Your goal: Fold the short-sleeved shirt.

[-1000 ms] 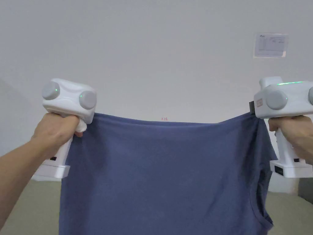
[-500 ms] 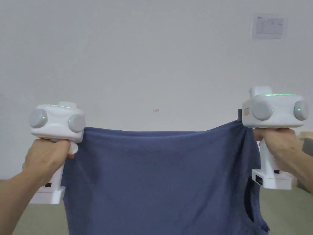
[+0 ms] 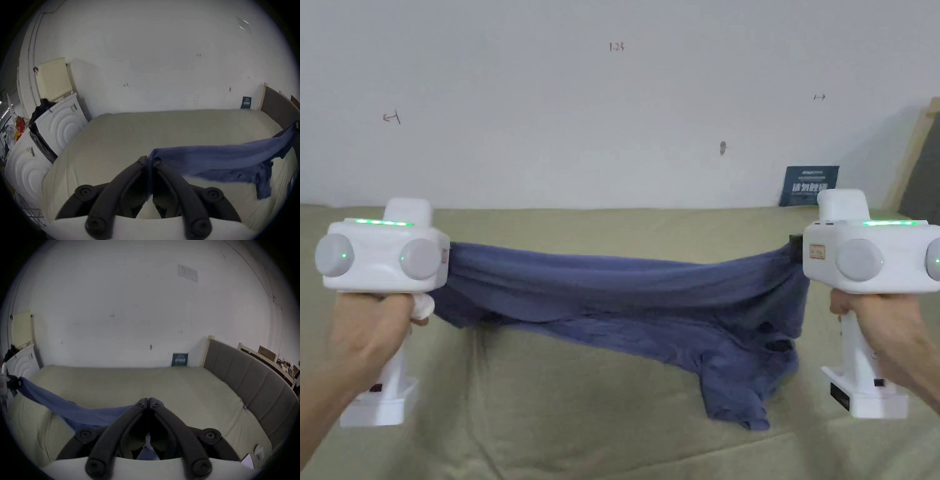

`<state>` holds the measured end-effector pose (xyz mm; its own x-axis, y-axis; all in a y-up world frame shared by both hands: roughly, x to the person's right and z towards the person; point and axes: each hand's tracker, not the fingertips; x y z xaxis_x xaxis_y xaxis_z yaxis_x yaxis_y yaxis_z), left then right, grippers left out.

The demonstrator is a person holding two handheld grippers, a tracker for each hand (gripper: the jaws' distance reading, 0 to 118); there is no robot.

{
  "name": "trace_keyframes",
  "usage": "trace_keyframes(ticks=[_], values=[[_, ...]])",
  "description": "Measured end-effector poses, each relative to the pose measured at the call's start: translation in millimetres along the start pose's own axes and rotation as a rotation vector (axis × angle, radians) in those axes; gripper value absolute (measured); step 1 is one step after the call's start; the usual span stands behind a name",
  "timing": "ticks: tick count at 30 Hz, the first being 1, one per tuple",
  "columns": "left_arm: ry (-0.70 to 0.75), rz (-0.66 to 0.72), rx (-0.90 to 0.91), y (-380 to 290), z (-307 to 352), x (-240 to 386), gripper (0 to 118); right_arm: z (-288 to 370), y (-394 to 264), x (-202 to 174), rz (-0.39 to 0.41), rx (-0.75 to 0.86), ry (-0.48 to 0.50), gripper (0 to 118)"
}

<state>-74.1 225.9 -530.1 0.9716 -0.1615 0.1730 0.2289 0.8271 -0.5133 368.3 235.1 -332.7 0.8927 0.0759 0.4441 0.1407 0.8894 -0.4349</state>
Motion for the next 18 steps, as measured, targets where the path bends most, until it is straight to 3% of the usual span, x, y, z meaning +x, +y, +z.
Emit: trace_keyframes(ticks=[18], values=[[-0.109, -0.028, -0.124, -222, 184, -47, 6, 204, -204, 45, -0.045, -0.141, 0.058, 2]])
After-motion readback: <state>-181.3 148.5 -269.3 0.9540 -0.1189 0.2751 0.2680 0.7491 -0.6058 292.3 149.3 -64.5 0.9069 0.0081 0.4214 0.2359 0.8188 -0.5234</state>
